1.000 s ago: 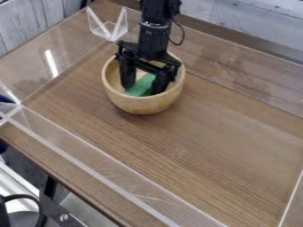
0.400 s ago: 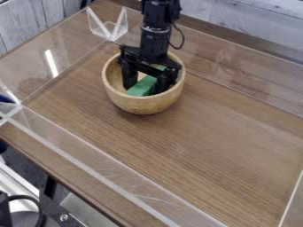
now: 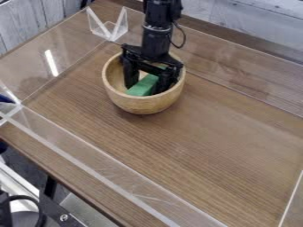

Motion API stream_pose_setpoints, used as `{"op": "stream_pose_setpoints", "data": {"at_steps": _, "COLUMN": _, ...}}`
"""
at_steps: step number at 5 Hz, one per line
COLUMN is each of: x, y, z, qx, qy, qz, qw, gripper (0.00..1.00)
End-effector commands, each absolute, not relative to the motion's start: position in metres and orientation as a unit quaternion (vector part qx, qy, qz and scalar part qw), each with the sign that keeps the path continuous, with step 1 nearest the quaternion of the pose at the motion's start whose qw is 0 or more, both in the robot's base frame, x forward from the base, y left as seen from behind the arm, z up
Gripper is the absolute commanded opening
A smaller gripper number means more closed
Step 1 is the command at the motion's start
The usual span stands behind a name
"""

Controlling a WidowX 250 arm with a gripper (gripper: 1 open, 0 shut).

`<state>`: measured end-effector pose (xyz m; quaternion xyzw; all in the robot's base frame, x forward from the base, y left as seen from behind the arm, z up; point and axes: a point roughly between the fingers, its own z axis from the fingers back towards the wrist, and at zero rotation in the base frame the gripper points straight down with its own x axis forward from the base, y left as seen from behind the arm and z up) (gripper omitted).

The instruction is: Remove the green block from inside the brown bowl and put it on the table

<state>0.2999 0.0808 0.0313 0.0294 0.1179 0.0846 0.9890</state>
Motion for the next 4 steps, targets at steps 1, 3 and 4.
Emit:
{"op": "stream_pose_setpoints", "data": {"at_steps": 1, "x": 0.3113, "y": 0.0868, "z": 0.0419, "qx": 0.034, "qy": 0.092, "qz": 0.090, "qw": 0.991, "gripper": 1.00}}
{"op": "stream_pose_setpoints", "data": {"at_steps": 3, "x": 0.3141, "y": 0.0887, "z": 0.0358, "qx": 0.034, "qy": 0.097, "qz": 0.094, "qw": 0.990, "gripper": 1.00}}
{"op": "stream_pose_setpoints", "data": {"at_steps": 4, "x": 0.3159, "y": 0.0898, "z": 0.0323, "qx": 0.034, "qy": 0.099, "qz": 0.096, "qw": 0.990, "gripper": 1.00}}
